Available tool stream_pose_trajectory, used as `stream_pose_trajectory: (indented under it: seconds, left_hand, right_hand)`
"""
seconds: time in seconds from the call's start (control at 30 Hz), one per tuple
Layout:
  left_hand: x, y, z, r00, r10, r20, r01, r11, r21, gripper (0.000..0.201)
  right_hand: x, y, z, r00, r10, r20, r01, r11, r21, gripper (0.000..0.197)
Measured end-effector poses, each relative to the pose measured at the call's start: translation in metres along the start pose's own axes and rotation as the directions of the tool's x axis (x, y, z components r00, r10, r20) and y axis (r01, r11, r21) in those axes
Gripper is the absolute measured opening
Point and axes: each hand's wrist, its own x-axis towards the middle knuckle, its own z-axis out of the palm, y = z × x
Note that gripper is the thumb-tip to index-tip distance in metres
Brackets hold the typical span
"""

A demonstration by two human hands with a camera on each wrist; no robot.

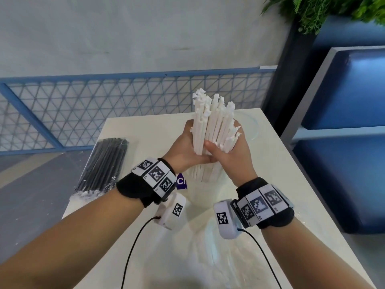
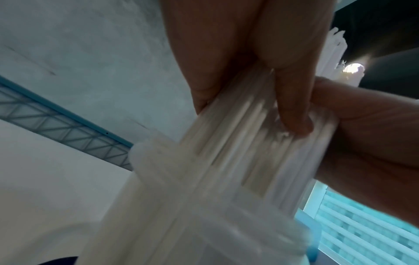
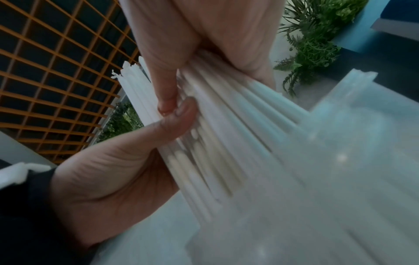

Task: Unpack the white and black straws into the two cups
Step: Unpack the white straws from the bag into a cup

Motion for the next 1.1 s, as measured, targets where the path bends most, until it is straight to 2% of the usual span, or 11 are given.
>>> stream_pose_trajectory:
  seconds: [0.13, 0.27, 0.4, 0.5, 0.57, 0.67, 0.73, 0.8, 0.9, 0.97, 1.1]
  left_hand:
    - [-0.005, 0.007, -0.011, 0.999, 0.034, 0.043, -0.034, 0.999, -0.003, 0.100]
    - [-0.018, 0.006, -0.017, 0.998, 0.068, -0.016, -0.068, 0.998, 0.012, 0.099]
    - [-0.027, 0.010, -0.017, 0.986, 0.165, -0.032, -0.160, 0.980, 0.121, 0.089]
    - [-0.030, 0.011, -0.009, 0.972, 0.233, 0.031, -0.234, 0.948, 0.216, 0.075]
    - [-0.032, 0.003, -0.006, 0.988, 0.154, 0.016, -0.154, 0.976, 0.153, 0.092]
    - [-0.030, -0.012, -0.016, 0.998, -0.051, 0.023, 0.052, 0.998, -0.020, 0.125]
    - [-0.028, -0.020, -0.020, 0.982, -0.134, 0.136, 0.131, 0.991, 0.029, 0.128]
    - [-0.023, -0.022, -0.016, 0.965, -0.163, 0.204, 0.146, 0.984, 0.099, 0.126]
    - [-0.014, -0.023, -0.007, 0.974, -0.136, 0.183, 0.109, 0.983, 0.150, 0.119]
    - [-0.009, -0.024, -0.004, 0.980, -0.123, 0.158, 0.104, 0.986, 0.127, 0.115]
    - [-0.007, -0.018, -0.003, 0.988, -0.138, 0.069, 0.142, 0.988, -0.058, 0.090]
  right_hand:
    - [0.005, -0.007, -0.005, 0.995, -0.071, 0.073, 0.074, 0.996, -0.045, 0.070]
    - [-0.001, -0.002, -0.013, 0.980, -0.132, 0.147, 0.156, 0.973, -0.168, 0.078]
    - [-0.008, 0.009, -0.016, 0.976, -0.118, 0.184, 0.165, 0.950, -0.266, 0.059]
    - [-0.013, 0.014, -0.013, 0.979, -0.079, 0.190, 0.132, 0.948, -0.289, 0.054]
    - [-0.015, 0.014, -0.016, 0.985, -0.030, 0.171, 0.075, 0.963, -0.261, 0.069]
    - [-0.016, 0.018, -0.026, 0.968, 0.138, 0.209, -0.093, 0.972, -0.215, 0.110]
    - [-0.015, 0.021, -0.028, 0.935, 0.224, 0.274, -0.176, 0.966, -0.190, 0.127]
    - [-0.013, 0.024, -0.024, 0.916, 0.235, 0.325, -0.179, 0.965, -0.194, 0.132]
    - [-0.007, 0.026, -0.014, 0.909, 0.242, 0.340, -0.184, 0.964, -0.193, 0.134]
    - [-0.004, 0.028, -0.008, 0.925, 0.247, 0.290, -0.203, 0.963, -0.176, 0.127]
    - [-0.002, 0.029, -0.001, 0.967, 0.199, 0.163, -0.179, 0.976, -0.125, 0.076]
